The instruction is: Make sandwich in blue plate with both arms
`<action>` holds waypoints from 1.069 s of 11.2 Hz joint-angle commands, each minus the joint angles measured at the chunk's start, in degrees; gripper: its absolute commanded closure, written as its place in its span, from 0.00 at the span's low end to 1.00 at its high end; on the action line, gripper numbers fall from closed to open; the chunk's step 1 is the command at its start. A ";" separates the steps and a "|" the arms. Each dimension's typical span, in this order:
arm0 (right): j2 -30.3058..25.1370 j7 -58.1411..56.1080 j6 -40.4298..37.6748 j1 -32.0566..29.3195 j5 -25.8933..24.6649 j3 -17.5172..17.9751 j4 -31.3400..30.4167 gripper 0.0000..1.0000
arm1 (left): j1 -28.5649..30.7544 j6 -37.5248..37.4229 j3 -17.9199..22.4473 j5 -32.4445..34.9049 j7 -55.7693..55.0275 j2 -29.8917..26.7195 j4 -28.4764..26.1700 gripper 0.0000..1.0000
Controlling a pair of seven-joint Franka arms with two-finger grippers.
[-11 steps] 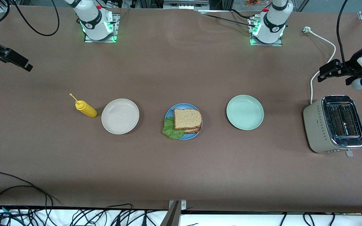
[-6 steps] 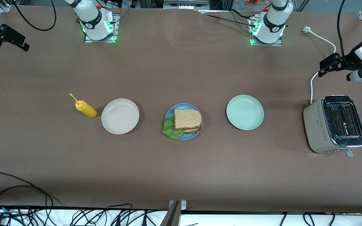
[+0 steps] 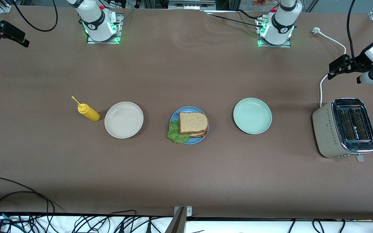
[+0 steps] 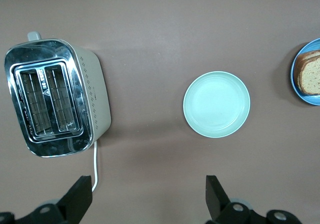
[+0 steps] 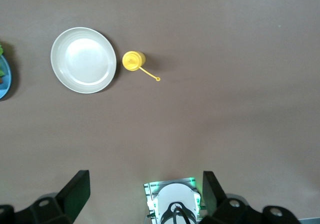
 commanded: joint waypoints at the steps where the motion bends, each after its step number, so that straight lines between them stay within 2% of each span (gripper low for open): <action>1: -0.02 -1.31 -1.67 -0.50 -1.10 -1.61 1.34 0.00 | 0.10 0.86 -0.32 1.33 1.48 -1.37 -1.09 0.00; 7: 0.15 -1.49 -1.93 -0.41 -0.93 -1.18 0.90 0.00 | 0.10 0.86 -0.41 1.33 1.40 -1.28 -0.82 0.00; 9: 0.15 -1.49 -2.02 -0.41 -0.75 0.83 1.08 0.00 | 0.10 0.86 -0.41 1.33 1.40 -1.19 -0.82 0.00; 12: 0.15 -1.58 -2.19 -0.41 -0.66 1.45 0.90 0.00 | 0.01 0.86 -0.41 1.33 1.40 -1.19 -0.73 0.00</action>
